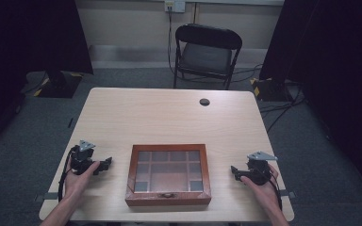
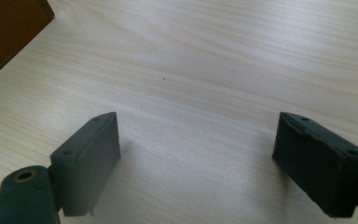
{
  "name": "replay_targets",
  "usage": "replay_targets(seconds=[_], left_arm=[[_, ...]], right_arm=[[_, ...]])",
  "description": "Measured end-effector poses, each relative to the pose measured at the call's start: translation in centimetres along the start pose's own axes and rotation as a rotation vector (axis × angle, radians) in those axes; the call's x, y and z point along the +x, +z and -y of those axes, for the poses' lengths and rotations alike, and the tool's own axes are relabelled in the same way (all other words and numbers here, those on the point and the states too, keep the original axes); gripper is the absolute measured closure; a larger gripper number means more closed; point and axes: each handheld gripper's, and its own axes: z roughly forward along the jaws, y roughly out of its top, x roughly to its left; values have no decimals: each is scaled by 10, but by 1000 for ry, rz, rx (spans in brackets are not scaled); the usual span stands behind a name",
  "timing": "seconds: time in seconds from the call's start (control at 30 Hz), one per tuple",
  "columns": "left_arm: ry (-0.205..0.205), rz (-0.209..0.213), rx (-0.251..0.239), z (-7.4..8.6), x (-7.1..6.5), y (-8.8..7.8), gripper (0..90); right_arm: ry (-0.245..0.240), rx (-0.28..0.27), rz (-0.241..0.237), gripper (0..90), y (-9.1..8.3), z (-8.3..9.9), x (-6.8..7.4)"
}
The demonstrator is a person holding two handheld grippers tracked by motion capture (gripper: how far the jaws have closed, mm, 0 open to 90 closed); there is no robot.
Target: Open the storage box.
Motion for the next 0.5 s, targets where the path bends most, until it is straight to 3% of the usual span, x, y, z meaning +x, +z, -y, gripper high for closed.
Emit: replay_targets(seconds=[0.2,0.23,0.47,0.5], left_arm=[[-1,-1,-1,0,0,0,40],[-1,-2,-1,0,0,0,40],[0,4,3,0,0,0,37],[-1,4,3,0,0,0,37]], right_arm=[[1,19,1,147,-1,-2,0],[3,32,-4,181,-2,-4,0],[30,28,-70,324,-12,-12,3],[39,3,-104,350,-17,-15,6]])
